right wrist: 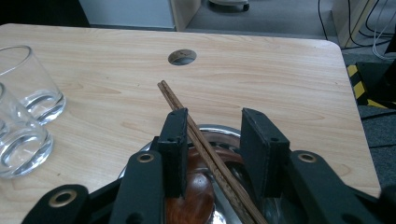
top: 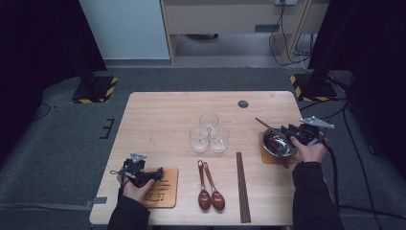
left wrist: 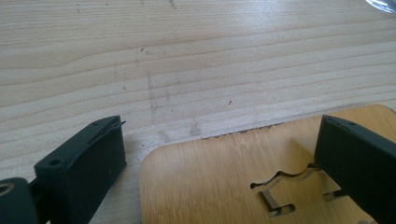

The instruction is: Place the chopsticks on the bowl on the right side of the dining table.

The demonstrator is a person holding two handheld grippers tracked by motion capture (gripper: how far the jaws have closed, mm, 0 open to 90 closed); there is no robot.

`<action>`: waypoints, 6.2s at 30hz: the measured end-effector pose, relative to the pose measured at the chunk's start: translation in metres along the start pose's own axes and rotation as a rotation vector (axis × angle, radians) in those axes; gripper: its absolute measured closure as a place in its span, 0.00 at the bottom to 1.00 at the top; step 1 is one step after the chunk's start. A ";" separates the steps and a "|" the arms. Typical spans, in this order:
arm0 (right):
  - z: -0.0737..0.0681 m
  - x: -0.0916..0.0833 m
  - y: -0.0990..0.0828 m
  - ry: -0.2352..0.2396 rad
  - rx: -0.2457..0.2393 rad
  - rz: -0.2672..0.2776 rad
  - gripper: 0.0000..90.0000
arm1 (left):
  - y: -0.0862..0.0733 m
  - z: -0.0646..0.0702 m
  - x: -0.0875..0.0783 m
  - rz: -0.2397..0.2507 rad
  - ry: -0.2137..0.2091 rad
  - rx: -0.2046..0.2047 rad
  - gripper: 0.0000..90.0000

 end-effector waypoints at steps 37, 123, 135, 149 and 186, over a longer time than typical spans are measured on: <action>-0.008 0.046 -0.013 0.036 -0.033 -0.114 0.72 | 0.000 0.000 0.000 0.000 0.000 0.000 0.01; 0.030 -0.022 -0.069 0.030 0.022 -0.119 0.67 | 0.000 0.000 0.000 0.000 0.000 0.000 0.01; 0.044 -0.017 -0.065 -0.023 0.031 -0.094 0.62 | 0.000 0.000 0.000 0.000 0.000 0.000 0.01; 0.015 -0.014 -0.040 0.000 -0.022 -0.025 0.57 | 0.000 0.000 0.000 0.000 0.000 0.000 0.01; 0.007 0.029 -0.035 -0.011 -0.050 -0.070 0.48 | 0.000 0.000 0.000 0.000 0.000 0.000 0.01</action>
Point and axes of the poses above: each handheld gripper's, and its own axes: x roughly forward along the jaws, y roughly out of its top, z roughly to its right, the point moved 10 cm from there along x, roughly forward along the jaws, and after that the axes turned 12 degrees about -z, right-handed, at the moved point
